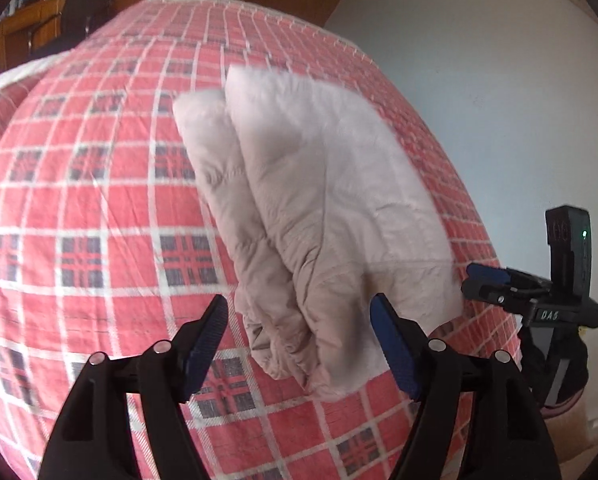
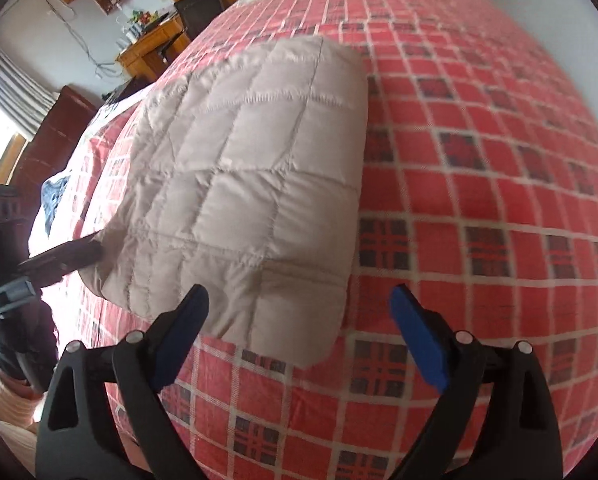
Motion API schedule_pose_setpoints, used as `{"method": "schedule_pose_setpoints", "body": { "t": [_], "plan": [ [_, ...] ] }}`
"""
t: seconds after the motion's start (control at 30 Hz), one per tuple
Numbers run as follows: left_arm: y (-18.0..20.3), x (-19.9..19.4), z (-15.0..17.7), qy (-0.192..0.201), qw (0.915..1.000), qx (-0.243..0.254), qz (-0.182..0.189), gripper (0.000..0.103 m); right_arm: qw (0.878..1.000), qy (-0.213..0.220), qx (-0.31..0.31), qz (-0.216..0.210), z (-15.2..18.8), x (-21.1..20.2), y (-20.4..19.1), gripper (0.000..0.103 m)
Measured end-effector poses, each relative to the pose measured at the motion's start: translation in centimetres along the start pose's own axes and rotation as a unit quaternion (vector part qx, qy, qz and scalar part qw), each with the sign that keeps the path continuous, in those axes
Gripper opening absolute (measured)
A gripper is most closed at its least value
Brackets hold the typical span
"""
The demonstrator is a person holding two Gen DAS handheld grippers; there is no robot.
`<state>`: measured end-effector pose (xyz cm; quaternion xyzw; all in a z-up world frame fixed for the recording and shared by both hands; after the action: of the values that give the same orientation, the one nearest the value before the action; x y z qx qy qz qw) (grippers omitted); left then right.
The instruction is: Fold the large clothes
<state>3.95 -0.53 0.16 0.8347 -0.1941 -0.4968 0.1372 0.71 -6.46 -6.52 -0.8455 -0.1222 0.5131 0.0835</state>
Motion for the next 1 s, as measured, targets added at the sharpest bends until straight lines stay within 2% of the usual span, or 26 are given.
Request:
{"method": "schedule_pose_setpoints", "body": {
  "t": [0.13,0.3,0.5,0.63,1.0],
  "plan": [
    [1.4,-3.0,-0.4,0.018,0.9996,-0.004,-0.023,0.077,0.999,0.011,0.0,0.034,0.3,-1.4,0.2,0.092],
    [1.4,-3.5,-0.2,0.018,0.9977,0.007,-0.065,0.082,0.997,0.021,-0.017,0.069,0.5,-2.9,0.3,0.092],
    [1.3,-4.2,0.5,0.01,0.9955,0.007,-0.094,0.086,0.996,0.026,-0.014,0.084,1.0,-4.7,-0.2,0.095],
    [1.9,-5.1,0.8,0.008,0.9917,0.023,-0.126,0.09,0.996,0.025,-0.009,0.09,1.2,-5.4,-0.4,0.096],
    [3.2,-6.3,2.0,0.007,0.9917,0.026,-0.126,0.091,0.994,0.025,-0.021,0.106,1.9,-6.8,-2.0,0.097]
  ]
}}
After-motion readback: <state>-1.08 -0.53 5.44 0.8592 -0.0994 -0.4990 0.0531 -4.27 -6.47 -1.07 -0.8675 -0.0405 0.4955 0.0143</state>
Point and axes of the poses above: each gripper's, at about its wrist camera, not at the fingertips, and x roughly the way its jaws point, y to its right, z to its underside, the point moved 10 cm from there along x, roughly the way its jaws point, and after that the axes turned 6 degrees about y, right-handed, at the moved point
